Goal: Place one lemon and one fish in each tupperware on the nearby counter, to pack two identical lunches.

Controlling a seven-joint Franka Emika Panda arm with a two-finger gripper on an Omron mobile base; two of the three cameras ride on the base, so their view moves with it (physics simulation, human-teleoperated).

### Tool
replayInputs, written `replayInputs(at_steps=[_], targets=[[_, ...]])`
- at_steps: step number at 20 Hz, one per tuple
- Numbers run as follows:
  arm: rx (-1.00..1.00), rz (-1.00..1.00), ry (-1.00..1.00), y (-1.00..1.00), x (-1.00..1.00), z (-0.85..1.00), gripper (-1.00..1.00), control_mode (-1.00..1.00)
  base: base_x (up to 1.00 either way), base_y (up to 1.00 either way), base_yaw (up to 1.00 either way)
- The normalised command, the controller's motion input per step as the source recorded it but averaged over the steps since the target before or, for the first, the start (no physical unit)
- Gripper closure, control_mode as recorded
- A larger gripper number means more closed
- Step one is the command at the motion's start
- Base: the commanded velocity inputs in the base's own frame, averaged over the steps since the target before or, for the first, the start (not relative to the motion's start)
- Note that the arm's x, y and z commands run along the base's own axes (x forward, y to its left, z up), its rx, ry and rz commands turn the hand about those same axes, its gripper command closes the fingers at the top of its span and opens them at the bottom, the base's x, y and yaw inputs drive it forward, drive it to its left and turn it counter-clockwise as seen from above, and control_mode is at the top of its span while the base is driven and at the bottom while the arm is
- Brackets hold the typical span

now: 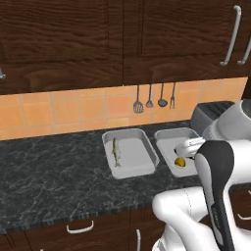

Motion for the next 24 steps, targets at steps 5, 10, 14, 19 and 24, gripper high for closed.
replayInputs(at_steps=[5, 10, 14, 19, 24], targets=[[0.00, 0.00, 0.00, 0.00, 0.00, 0.00, -1.00, 1.00, -0.30, -0.02, 0.00], [0.00, 0.00, 0.00, 0.00, 0.00, 0.00, -1.00, 1.00, -1.00, -0.37, -0.02], [0.00, 0.00, 0.00, 0.00, 0.00, 0.00, -1.00, 1.00, -0.83, -1.00, -0.06], [0.00, 0.00, 0.00, 0.00, 0.00, 0.00, -1.00, 1.00, -0.62, -1.00, 0.00], [0.00, 0.00, 0.00, 0.00, 0.00, 0.00, -1.00, 1.00, -0.32, -1.00, 0.00]])
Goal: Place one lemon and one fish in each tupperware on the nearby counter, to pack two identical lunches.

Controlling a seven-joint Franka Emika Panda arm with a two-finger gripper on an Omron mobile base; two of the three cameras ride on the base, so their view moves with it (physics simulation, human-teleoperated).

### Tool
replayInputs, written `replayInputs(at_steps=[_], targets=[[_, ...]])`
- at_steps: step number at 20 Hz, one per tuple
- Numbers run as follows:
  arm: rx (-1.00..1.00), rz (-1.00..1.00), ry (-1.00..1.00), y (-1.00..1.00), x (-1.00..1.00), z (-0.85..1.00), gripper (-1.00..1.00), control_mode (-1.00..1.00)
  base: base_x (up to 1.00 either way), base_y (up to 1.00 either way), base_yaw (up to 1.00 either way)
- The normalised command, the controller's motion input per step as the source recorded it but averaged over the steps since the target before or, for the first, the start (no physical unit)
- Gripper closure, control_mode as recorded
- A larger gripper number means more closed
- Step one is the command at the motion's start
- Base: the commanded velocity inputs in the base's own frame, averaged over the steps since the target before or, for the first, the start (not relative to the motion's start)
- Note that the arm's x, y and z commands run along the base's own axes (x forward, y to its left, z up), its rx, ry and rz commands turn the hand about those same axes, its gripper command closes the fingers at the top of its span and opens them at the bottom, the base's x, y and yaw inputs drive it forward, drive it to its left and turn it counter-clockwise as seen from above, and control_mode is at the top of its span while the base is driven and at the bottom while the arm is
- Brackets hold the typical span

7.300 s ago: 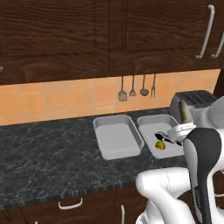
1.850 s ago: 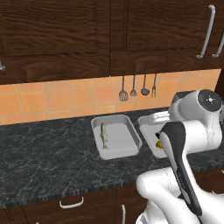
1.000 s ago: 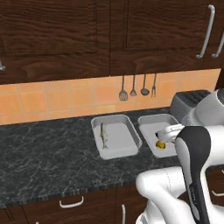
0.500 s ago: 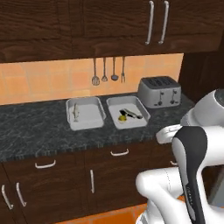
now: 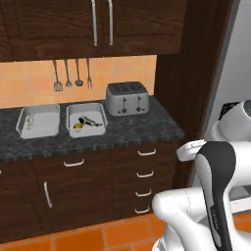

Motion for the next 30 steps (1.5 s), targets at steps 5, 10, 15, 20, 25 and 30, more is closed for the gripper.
replayInputs(at_steps=[5, 10, 15, 20, 25, 30], targets=[[0.00, 0.00, 0.00, 0.00, 0.00, 0.00, -1.00, 1.00, -0.09, -1.00, 0.00], [0.00, 0.00, 0.00, 0.00, 0.00, 0.00, -1.00, 1.00, -0.02, -1.00, 0.00], [0.00, 0.00, 0.00, 0.00, 0.00, 0.00, -1.00, 1.00, 0.00, -0.95, 0.00], [0.00, 0.00, 0.00, 0.00, 0.00, 0.00, -1.00, 1.00, 0.02, -0.31, 0.03], [0.00, 0.00, 0.00, 0.00, 0.00, 0.00, -1.00, 1.00, 0.12, -0.38, 0.08], [0.00, 0.00, 0.00, 0.00, 0.00, 0.00, -1.00, 1.00, 0.25, -0.54, 0.12]])
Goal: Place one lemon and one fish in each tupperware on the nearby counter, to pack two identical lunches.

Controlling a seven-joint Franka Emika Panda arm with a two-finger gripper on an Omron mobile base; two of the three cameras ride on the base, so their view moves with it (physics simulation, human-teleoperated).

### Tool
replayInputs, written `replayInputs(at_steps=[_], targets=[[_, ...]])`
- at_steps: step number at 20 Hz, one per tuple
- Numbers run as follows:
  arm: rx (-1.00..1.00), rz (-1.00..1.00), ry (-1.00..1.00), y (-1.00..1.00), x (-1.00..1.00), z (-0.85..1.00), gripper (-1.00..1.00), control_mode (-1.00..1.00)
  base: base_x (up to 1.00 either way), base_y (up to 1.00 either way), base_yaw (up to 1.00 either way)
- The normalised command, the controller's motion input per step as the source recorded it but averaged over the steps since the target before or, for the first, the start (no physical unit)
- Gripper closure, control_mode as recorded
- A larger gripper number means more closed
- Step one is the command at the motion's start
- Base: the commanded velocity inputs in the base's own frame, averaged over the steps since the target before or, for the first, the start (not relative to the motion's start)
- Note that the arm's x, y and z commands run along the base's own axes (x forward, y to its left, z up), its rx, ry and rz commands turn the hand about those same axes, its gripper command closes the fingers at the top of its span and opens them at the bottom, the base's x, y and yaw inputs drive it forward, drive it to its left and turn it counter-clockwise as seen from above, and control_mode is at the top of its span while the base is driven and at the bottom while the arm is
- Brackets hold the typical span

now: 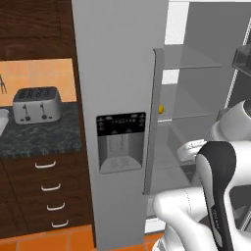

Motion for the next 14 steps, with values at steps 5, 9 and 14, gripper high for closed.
replayInputs(at_steps=[5, 9, 14], targets=[[0.00, 0.00, 0.00, 0.00, 0.00, 0.00, -1.00, 1.00, 0.37, -0.39, 0.10], [0.00, 0.00, 0.00, 0.00, 0.00, 0.00, -1.00, 1.00, 0.32, -0.49, 0.11], [0.00, 0.00, 0.00, 0.00, 0.00, 0.00, -1.00, 1.00, 0.29, -0.31, 0.08]])
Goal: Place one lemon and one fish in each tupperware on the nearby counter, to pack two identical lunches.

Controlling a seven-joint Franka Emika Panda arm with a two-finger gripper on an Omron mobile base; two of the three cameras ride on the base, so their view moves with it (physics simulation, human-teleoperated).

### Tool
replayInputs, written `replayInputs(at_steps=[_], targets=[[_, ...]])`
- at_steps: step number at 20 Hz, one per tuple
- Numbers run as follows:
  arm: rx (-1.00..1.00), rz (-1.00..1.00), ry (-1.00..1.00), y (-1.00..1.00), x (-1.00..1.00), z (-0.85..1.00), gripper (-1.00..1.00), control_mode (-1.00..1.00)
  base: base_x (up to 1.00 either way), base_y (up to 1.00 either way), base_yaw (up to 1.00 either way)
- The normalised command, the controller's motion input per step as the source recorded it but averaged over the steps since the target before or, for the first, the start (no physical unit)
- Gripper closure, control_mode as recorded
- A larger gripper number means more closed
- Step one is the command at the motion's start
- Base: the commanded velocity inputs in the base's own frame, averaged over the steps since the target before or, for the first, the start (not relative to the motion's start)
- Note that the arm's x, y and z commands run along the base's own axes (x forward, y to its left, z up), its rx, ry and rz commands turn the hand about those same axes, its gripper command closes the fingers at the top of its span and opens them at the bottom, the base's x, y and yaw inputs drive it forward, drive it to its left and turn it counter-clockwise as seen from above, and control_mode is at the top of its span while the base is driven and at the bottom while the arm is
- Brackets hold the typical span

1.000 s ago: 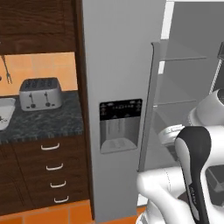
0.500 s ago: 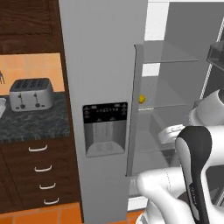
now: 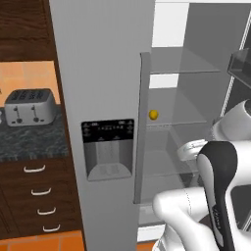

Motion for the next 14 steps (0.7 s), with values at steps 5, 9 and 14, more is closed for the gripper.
replayInputs(at_steps=[5, 9, 14], targets=[[0.00, 0.00, 0.00, 0.00, 0.00, 0.00, -1.00, 1.00, 0.25, -0.32, 0.07], [0.00, 0.00, 0.00, 0.00, 0.00, 0.00, -1.00, 1.00, 0.04, -0.44, 0.04], [0.00, 0.00, 0.00, 0.00, 0.07, -0.01, -1.00, -1.00, 0.24, -0.07, 0.01]])
